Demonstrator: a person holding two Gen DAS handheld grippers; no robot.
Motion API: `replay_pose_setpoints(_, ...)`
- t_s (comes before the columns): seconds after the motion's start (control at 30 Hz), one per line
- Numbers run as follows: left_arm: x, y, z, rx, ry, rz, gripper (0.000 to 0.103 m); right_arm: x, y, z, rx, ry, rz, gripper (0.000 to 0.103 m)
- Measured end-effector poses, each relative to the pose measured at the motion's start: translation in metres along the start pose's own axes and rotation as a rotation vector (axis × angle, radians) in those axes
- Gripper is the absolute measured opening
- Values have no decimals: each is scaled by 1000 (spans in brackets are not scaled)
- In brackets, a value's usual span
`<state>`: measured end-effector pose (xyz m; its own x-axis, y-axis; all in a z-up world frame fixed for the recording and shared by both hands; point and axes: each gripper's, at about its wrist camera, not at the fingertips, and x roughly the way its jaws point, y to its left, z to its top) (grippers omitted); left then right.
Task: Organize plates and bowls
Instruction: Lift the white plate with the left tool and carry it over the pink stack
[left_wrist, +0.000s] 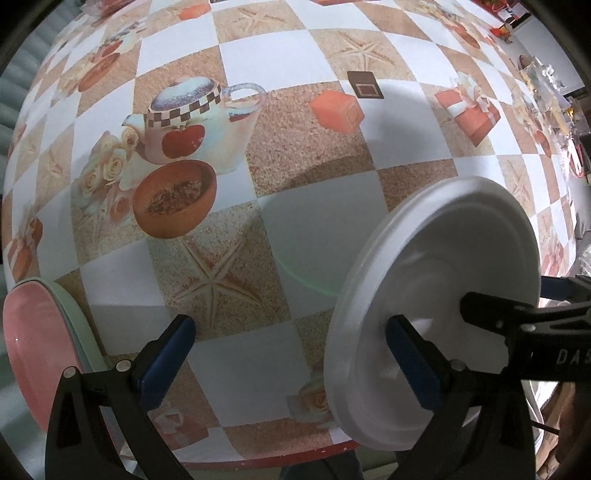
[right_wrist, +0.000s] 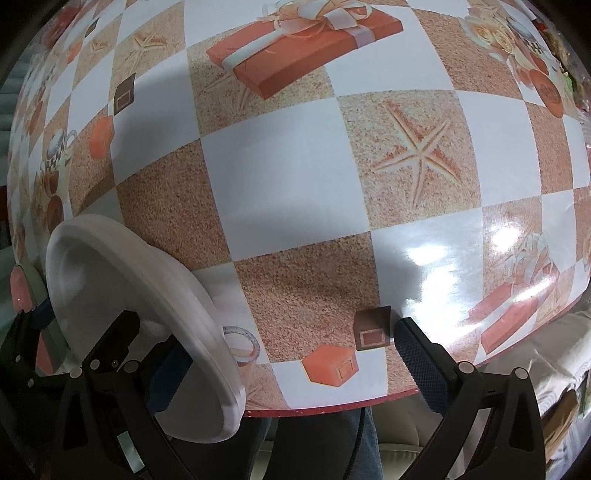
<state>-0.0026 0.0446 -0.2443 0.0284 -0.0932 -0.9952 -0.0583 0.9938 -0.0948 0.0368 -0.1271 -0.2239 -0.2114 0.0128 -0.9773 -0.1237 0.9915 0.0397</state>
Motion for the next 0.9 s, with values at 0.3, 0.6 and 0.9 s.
replay_pose_setpoints(0.3,-3,-5,1,-8,58,2,103,7,-9,9,9,27,-2,103)
replay_pose_setpoints(0.6,-12,-25,0,52,49,-15,73,-3,0,-1,-3,19,65,49)
replay_pose_setpoints(0.9,-15,-28,-5,69,49,-86,36,-6,27,-3,-51,24,74,23)
